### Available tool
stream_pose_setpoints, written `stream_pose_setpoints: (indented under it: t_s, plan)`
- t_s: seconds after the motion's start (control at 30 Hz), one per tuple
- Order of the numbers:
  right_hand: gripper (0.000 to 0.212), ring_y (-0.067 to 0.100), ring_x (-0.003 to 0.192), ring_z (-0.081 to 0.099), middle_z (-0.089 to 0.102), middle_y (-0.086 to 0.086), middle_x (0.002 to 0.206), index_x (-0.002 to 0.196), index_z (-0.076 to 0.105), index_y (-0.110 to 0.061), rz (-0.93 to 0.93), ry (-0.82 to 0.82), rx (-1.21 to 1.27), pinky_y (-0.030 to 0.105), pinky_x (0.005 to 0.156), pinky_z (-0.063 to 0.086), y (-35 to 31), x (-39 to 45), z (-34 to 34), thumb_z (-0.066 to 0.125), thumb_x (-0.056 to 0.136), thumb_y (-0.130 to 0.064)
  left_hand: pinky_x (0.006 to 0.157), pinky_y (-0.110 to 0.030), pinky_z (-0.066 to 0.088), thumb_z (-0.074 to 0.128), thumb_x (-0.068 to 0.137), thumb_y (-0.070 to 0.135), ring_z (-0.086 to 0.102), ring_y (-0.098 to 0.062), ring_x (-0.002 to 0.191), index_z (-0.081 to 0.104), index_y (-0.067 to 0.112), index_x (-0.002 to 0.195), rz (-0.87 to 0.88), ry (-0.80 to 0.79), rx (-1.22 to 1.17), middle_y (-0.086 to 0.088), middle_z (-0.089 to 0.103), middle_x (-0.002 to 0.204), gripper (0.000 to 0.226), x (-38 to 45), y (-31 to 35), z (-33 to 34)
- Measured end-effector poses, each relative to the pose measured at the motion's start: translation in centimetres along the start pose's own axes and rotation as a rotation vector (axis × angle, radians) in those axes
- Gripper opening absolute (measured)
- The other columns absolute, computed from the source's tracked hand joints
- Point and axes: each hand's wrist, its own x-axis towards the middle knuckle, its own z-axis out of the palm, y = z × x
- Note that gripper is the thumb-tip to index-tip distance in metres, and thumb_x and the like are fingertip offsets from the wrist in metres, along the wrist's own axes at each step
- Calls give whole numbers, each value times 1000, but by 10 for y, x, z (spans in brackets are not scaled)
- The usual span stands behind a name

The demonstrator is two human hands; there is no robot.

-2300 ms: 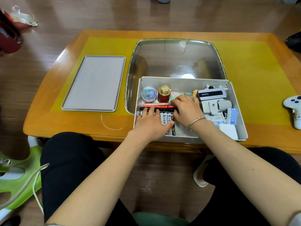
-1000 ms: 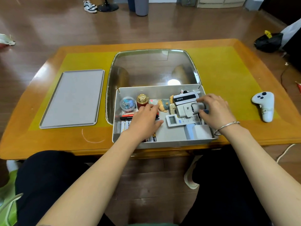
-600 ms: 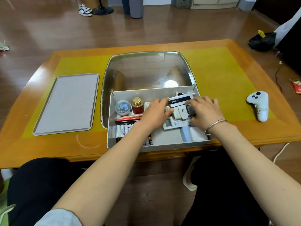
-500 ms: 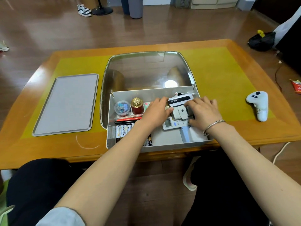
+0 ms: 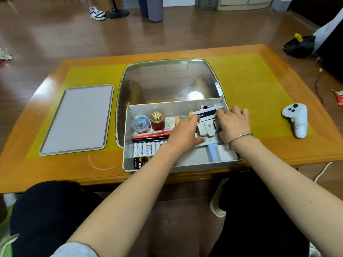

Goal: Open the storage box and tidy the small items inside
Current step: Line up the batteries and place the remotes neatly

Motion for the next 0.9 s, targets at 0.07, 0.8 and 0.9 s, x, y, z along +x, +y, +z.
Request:
stream_pose_setpoints:
  t_s: [0.07,0.8,0.9]
  plan:
    - [35,26,103,43,63,1,107,105,49,-19,-12,0,36,36,74,21,3,1,1,62,73,-15,91,-39,41,75,79,29,46,-28,114,45,11,124,25,16,41,-11,50,124,57,0,2,2]
    - [45,23,92,64,67,7,102,105,67,-7,-367,312,701,26,81,47,12,-18,-28,79,62,-6,75,-30,22,69,78,28,42,-23,99,54,24,129,226,320,343,0,54,112,52,-23,-13,-36]
    - [52,22,90,61,66,8,101,111,65,-8,-407,194,729,18,81,41,-5,-14,-29,83,63,-10,75,-29,19,63,84,35,41,-21,99,52,26,129,206,238,367,0,52,111,48,-36,-28,-51]
